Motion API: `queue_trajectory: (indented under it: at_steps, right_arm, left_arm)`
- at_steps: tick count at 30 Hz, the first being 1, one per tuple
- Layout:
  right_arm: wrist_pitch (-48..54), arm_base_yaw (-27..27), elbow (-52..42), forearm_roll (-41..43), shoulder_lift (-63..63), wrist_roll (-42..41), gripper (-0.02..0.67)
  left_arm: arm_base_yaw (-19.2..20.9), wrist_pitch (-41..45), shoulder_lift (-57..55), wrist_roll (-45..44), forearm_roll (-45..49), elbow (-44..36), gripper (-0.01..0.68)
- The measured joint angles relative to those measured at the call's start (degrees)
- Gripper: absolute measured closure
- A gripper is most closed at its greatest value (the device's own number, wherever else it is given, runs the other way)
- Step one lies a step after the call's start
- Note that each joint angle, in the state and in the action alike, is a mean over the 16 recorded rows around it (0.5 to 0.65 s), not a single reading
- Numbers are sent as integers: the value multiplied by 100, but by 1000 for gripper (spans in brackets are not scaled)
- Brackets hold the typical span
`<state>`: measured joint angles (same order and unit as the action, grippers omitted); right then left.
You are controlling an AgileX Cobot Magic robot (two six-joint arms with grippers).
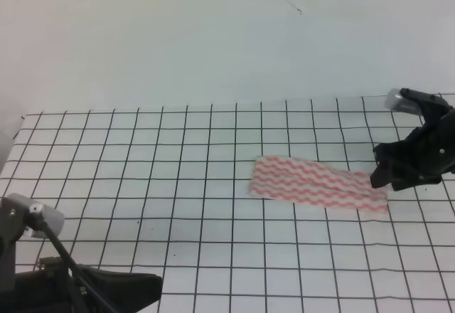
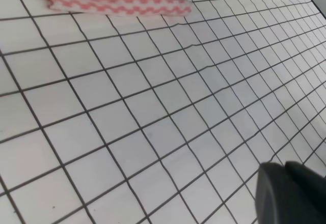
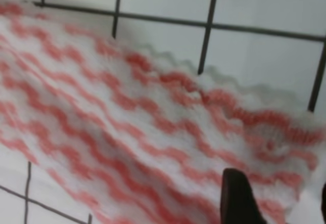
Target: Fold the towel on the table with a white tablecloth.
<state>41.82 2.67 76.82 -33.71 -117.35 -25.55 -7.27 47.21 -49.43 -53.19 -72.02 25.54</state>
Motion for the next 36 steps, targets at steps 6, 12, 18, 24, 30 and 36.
queue_trajectory:
  at_steps: [6, 12, 18, 24, 30, 36]
  right_arm:
    - [-27, 8, -2, -19, -111, -12, 334]
    - [-69, 14, -2, -138, -156, -90, 351]
    - [-136, 15, -2, -292, -167, -186, 358]
    - [-185, 15, -2, -330, -175, -263, 370]
    - [-150, 16, -2, -202, -176, -250, 384]
    - [-72, 20, 0, -9, -184, -159, 395]
  left_arm:
    - [0, 0, 0, 14, 0, 0, 672]
    - [0, 0, 0, 14, 0, 0, 672]
    - [0, 0, 0, 14, 0, 0, 672]
    - [0, 0, 0, 14, 6, 0, 672]
    - [0, 0, 0, 14, 14, 0, 672]
    - [0, 0, 0, 14, 22, 0, 672]
